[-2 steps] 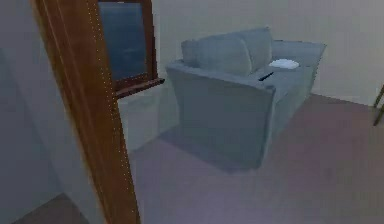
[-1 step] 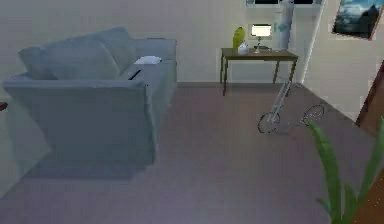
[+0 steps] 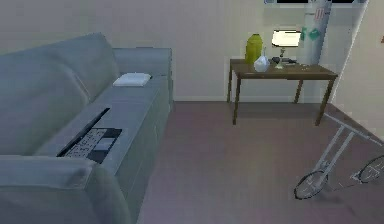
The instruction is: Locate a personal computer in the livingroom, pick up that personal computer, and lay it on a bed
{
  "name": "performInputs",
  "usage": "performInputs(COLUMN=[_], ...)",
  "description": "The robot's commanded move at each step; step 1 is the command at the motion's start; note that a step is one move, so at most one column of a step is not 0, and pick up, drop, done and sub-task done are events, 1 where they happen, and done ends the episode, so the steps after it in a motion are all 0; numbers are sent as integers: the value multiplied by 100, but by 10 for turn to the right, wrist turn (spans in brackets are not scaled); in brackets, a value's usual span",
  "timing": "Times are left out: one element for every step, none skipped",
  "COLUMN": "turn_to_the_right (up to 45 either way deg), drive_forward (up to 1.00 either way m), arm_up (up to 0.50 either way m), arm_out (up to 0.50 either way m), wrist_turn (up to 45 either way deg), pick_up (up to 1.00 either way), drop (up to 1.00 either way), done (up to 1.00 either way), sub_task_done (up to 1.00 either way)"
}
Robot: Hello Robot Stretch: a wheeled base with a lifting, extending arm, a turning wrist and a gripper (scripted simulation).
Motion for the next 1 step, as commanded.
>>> performInputs(turn_to_the_right=[0], drive_forward=[40], arm_up=[0], arm_out=[0], wrist_turn=[0], pick_up=[0], drop=[0], done=[0], sub_task_done=[0])
